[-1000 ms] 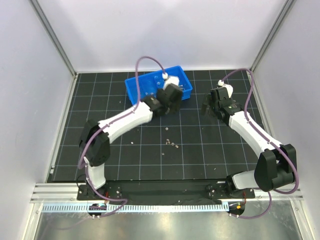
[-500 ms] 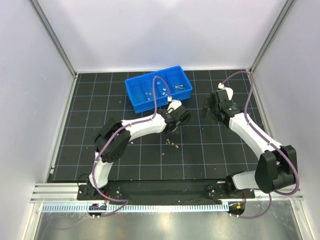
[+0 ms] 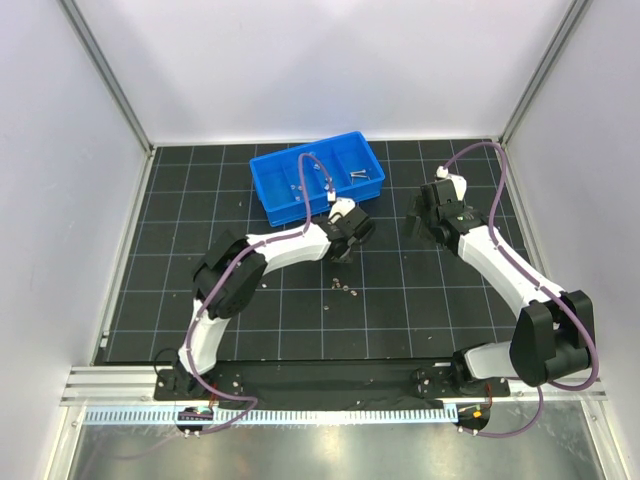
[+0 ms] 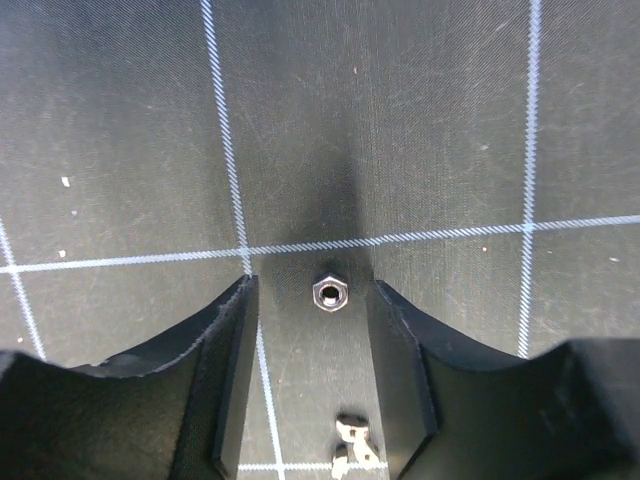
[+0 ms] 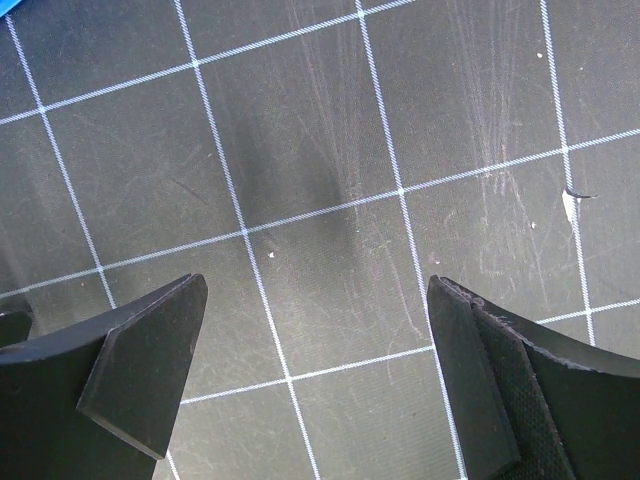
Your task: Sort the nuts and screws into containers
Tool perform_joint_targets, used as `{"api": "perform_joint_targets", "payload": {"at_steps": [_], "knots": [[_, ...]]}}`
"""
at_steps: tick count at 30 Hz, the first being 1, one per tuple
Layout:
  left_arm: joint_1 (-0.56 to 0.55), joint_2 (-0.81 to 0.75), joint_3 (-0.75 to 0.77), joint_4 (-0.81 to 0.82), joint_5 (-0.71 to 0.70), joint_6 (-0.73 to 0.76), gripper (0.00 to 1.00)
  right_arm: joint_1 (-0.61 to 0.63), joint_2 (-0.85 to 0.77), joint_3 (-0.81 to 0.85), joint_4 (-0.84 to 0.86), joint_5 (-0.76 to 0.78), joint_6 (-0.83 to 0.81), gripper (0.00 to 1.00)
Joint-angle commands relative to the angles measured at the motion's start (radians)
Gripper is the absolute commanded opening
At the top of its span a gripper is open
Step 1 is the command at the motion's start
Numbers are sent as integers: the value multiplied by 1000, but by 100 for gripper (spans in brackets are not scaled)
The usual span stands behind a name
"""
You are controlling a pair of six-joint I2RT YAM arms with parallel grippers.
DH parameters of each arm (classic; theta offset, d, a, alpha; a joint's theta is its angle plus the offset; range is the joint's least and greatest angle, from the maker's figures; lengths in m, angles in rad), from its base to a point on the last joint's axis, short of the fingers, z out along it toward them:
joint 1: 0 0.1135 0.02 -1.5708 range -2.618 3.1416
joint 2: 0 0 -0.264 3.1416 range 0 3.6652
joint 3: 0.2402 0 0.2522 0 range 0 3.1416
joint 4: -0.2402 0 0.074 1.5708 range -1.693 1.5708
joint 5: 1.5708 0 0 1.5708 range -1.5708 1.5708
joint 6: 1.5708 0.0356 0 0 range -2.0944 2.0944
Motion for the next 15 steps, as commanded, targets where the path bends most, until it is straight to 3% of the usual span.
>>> {"api": "perform_joint_targets", "payload": {"at_steps": [1,7,11,15], "knots": [[5,19,-10,43,17,-16,50,-4,-20,6,11,26,0,99],[13,34,-21,49,39,-34,43,-4,-25,11,5,34,2,100],[12,31,-37,54,43,-34,31,-4,-34,6,6,40,2,100],[12,13,-63,52,46,-42,26,-4,-37,6,3,42,5,99]]}}
